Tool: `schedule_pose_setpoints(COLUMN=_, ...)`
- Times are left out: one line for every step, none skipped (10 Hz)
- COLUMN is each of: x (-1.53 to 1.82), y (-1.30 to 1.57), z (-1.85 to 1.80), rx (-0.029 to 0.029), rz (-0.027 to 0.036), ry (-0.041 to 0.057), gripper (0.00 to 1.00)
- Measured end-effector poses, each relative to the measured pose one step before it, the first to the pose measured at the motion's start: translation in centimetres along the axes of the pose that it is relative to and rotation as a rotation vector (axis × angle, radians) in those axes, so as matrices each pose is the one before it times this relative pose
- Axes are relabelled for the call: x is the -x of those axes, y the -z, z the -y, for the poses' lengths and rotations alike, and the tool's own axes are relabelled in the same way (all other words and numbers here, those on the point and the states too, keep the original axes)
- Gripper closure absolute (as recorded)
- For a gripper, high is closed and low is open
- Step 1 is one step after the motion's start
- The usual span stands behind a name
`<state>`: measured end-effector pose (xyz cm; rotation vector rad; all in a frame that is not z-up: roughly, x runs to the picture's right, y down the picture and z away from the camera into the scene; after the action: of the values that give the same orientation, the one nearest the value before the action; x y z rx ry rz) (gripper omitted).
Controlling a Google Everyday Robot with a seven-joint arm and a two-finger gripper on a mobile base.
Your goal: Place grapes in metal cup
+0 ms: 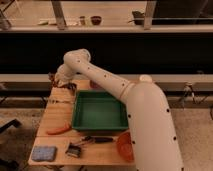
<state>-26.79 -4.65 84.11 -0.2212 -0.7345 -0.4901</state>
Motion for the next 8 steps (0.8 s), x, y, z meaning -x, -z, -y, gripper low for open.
schedule_pose_setpoints(x=-0.55, y=-0.45, z=-0.807, rx=-0.0083, rz=-0.01297, ry=0.01695, gripper=1.0)
schedule_pose_setpoints(x=-0.519, y=-0.88, z=-1.026, rx=-0.0118, rz=-0.00469, ry=0.01355, gripper=1.0)
schedule_pose_setpoints(x=-0.428, y=-0.809, z=-0.827, rx=-0.01101, rz=0.00081, ry=0.01063, gripper=1.0)
schedule_pose_setpoints(x=-0.382, y=-0.365, z=-0.372, rx=-0.00886, rz=-0.0007, ry=0.01031, gripper=1.0)
schedule_pose_setpoints(x=-0.397, y=-0.253, z=0.056, rx=-0.01141, rz=-0.00503, ry=0.01935, gripper=1.0)
schedule_pose_setpoints(x=-0.067, y=0.077, z=0.425, rx=-0.00946, rz=-0.00646, ry=0.0148, gripper=1.0)
schedule_pose_setpoints(x=-0.057, y=0.46, z=0.565, rx=-0.00874, rz=-0.00705, ry=0.00855, gripper=1.0)
schedule_pose_setpoints(x=-0.179, y=0.849, z=0.792, rx=-0.00842, rz=-0.01033, ry=0.00794, gripper=1.0)
